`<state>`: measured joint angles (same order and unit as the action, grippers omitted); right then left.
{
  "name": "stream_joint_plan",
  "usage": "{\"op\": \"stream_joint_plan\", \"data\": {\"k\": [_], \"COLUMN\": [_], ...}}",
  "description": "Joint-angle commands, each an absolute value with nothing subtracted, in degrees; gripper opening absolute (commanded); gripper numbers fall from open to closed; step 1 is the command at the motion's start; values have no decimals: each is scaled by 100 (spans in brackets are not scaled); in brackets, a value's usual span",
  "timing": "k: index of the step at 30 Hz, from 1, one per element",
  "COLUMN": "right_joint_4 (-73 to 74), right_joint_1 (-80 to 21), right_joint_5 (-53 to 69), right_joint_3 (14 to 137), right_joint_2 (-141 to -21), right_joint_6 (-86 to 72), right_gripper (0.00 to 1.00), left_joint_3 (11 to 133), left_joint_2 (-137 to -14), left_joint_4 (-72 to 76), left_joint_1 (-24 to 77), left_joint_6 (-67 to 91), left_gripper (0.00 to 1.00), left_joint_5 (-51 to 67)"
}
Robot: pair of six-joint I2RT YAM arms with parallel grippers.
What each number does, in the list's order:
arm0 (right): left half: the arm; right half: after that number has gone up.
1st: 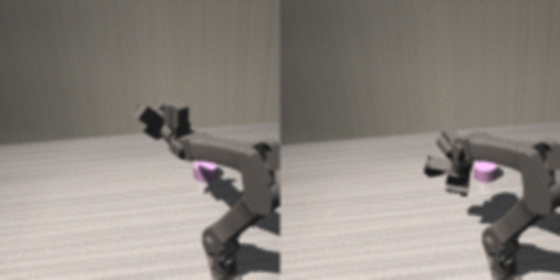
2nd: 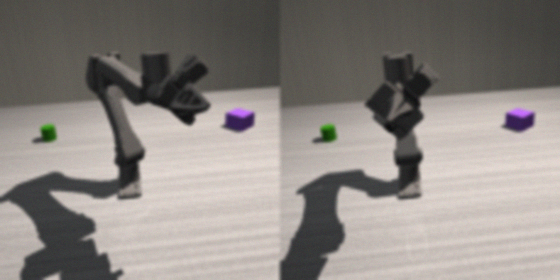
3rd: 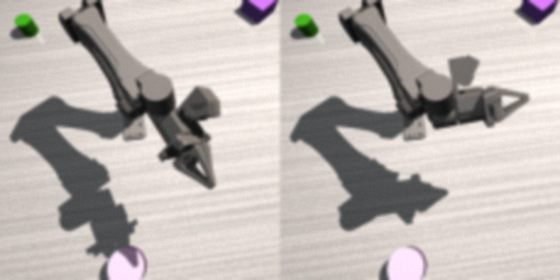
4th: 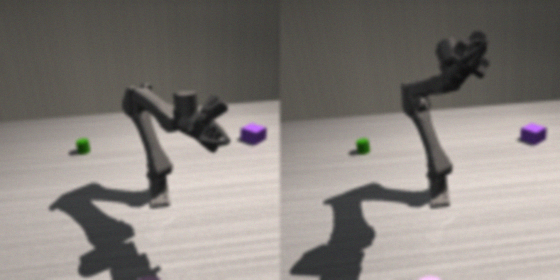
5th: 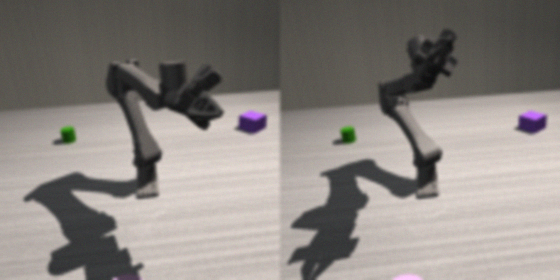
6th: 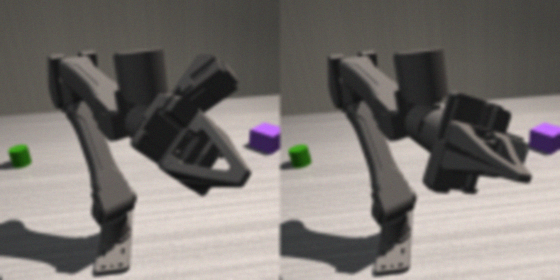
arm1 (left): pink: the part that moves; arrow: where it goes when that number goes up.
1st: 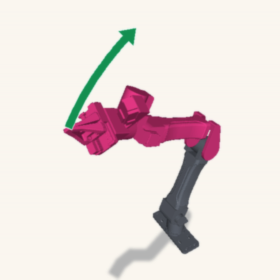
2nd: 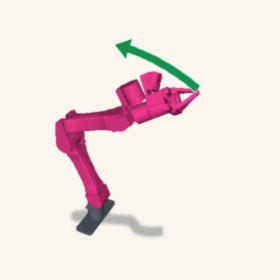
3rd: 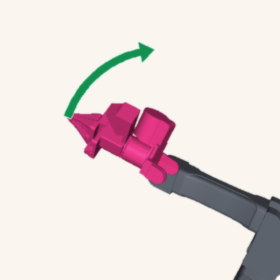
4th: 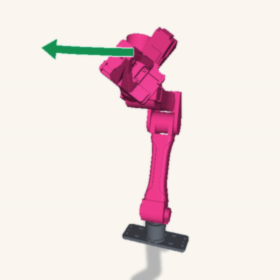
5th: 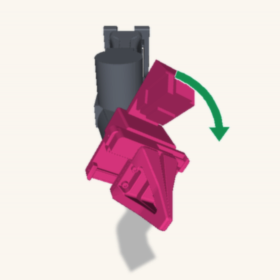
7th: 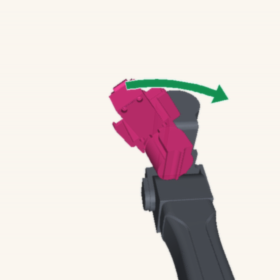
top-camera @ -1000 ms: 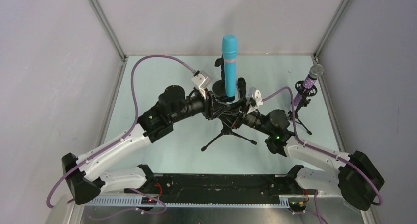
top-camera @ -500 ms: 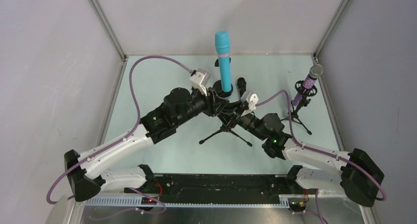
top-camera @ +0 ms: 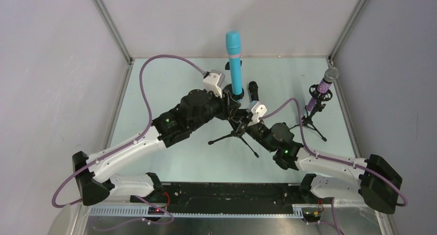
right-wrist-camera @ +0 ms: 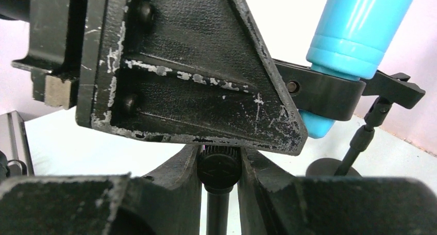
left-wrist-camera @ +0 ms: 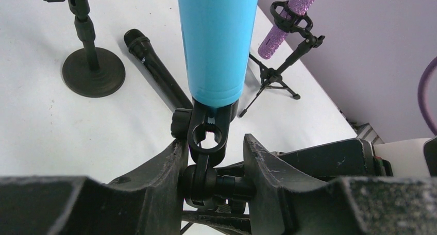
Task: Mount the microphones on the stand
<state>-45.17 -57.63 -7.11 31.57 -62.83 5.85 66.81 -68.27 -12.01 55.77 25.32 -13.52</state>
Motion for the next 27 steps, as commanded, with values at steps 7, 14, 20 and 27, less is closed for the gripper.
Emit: {"op": "stream_joint_plan", "data": {"k": [7,14,20,27], "right_joint_4": [-4085,-3842,-4275,-4292], "right_joint_1": [-5266,-4623,-4110,-4125], "right_joint_5": [1044,2455,3606,3493], "right_joint_3": [3305,3297,3253,3252], "right_joint_2": [-5707,-5334,-5296,-5264], "right_joint_6": [180,-204,-903,-1023], "right_gripper": [0,0,0,0], "left_joint_3": [7133,6859,6724,6642], "left_joint_2": [-6747,-6502,-6283,-6102], "left_joint_4": [-382,-43,-30,-33], "left_joint_1": [5445,5191,4924,4710], "left_joint_6": [1402,1212,960,1115], "left_gripper": [0,0,0,0], "left_joint_5": [-182,1413,2666,2429]}}
